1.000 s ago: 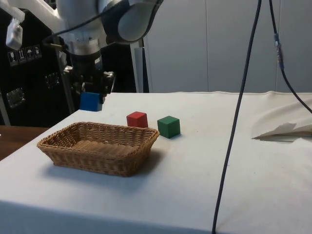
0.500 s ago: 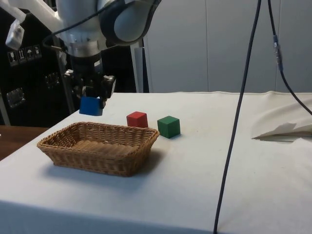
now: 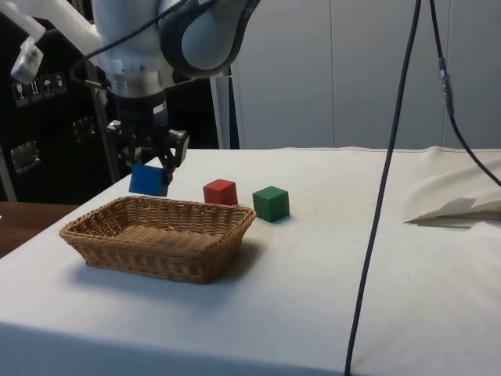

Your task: Pick up the blue cube and place it into the basket.

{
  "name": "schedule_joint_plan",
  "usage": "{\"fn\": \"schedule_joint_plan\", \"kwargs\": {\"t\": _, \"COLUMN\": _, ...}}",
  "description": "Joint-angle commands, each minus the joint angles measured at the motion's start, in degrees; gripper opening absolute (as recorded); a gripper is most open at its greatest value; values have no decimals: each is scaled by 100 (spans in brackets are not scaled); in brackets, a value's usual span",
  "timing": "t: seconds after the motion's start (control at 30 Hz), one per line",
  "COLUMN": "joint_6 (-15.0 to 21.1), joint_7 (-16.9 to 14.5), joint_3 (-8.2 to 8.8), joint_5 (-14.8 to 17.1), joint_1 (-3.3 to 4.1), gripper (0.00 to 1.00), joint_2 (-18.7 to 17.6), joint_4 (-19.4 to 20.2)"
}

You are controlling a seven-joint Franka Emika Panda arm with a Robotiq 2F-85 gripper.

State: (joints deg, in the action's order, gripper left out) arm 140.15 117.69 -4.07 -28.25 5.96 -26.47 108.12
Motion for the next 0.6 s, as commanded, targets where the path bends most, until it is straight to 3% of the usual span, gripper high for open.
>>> {"fn": "schedule_joint_plan", "kwargs": {"t": 0.0, "joint_6": 143, "joint_7": -63, "joint_3": -63, "joint_5": 132, "joint_1": -63, "gripper": 0, "joint_2": -46, "joint_4": 6}}
{"fn": "schedule_joint_plan", "kwargs": {"t": 0.13, "joint_6": 223, "joint_7": -74, "joint_3": -69, "joint_5": 206, "joint_1": -57, "gripper": 0, "joint_2": -126, "joint_4": 17}}
{"fn": "schedule_joint_plan", "kwargs": {"t": 0.17, "joint_6": 120, "joint_7": -6, "joint_3": 0, "joint_5": 103, "joint_1": 0, "gripper": 0, "joint_2": -103, "joint_4": 6}}
{"fn": "schedule_joint_plan", "kwargs": {"t": 0.2, "joint_6": 241, "joint_7": -74, "joint_3": -69, "joint_5": 223, "joint_1": -57, "gripper": 0, "joint_2": -149, "joint_4": 11}}
{"fn": "schedule_joint_plan", "kwargs": {"t": 0.37, "joint_6": 350, "joint_7": -69, "joint_3": -74, "joint_5": 223, "joint_1": -52, "gripper": 0, "joint_2": -315, "joint_4": -11}}
{"fn": "schedule_joint_plan", "kwargs": {"t": 0.4, "joint_6": 246, "joint_7": -6, "joint_3": -6, "joint_5": 120, "joint_1": 0, "gripper": 0, "joint_2": -264, "joint_4": -6}}
{"fn": "schedule_joint_plan", "kwargs": {"t": 0.43, "joint_6": 367, "joint_7": -69, "joint_3": -74, "joint_5": 223, "joint_1": -52, "gripper": 0, "joint_2": -338, "joint_4": -11}}
{"fn": "schedule_joint_plan", "kwargs": {"t": 0.57, "joint_6": 453, "joint_7": -63, "joint_3": -86, "joint_5": 212, "joint_1": -52, "gripper": 0, "joint_2": -447, "joint_4": -17}}
